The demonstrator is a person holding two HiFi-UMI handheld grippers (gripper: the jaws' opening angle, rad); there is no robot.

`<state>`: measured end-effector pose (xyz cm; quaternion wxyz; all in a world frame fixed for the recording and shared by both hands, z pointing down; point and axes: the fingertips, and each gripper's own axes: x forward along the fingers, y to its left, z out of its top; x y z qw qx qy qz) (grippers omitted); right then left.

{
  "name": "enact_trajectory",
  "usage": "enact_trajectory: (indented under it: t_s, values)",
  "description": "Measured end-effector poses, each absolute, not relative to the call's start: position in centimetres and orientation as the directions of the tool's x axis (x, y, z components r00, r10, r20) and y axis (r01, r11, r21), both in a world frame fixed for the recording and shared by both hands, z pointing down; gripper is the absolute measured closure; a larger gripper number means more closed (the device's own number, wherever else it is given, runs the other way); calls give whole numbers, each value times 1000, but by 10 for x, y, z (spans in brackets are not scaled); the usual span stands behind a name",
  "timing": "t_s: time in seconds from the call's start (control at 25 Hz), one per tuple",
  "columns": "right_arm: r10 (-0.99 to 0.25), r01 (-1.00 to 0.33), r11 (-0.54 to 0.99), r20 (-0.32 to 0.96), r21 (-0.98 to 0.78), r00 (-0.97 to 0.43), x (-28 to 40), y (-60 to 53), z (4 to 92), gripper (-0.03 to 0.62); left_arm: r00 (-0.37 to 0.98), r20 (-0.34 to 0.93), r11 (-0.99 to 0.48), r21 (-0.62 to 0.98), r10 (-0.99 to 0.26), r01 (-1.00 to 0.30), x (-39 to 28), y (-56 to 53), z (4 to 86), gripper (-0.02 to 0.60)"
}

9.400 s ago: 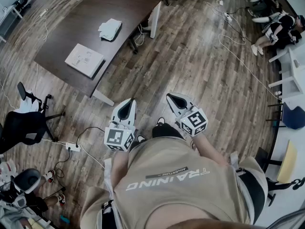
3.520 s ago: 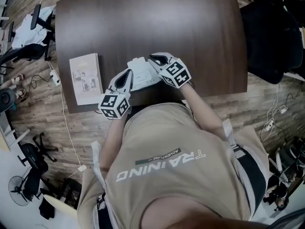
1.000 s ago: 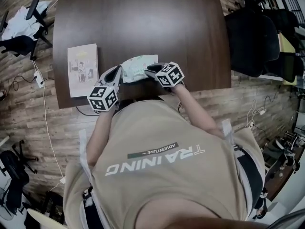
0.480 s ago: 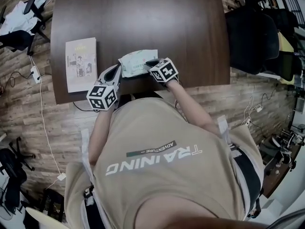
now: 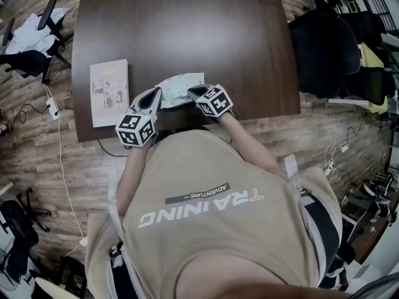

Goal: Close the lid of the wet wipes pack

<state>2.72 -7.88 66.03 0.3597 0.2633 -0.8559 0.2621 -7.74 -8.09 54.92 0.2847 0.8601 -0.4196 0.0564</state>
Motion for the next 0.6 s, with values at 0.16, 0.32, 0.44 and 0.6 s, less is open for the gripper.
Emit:
enact_trajectory:
  t_s: [0.16, 0.32, 0.44, 0.6]
  values:
    - [-247, -599, 755, 730, -267, -637, 17, -79, 647, 580, 629, 346, -468, 446, -696, -763, -76, -77, 551, 577]
    - [-219, -584, 762, 738, -280, -639, 13, -77, 652, 579, 622, 349, -456, 452, -701, -767, -74, -71, 549, 577]
    - [-201, -584, 760, 752, -285, -628, 12, -73, 660, 579, 616, 361, -443, 457, -700, -771, -78, -64, 552, 577]
    - [-185, -589, 755, 768, -288, -613, 11, -68, 674, 579, 601, 385, -403, 482, -700, -778, -86, -53, 567, 577]
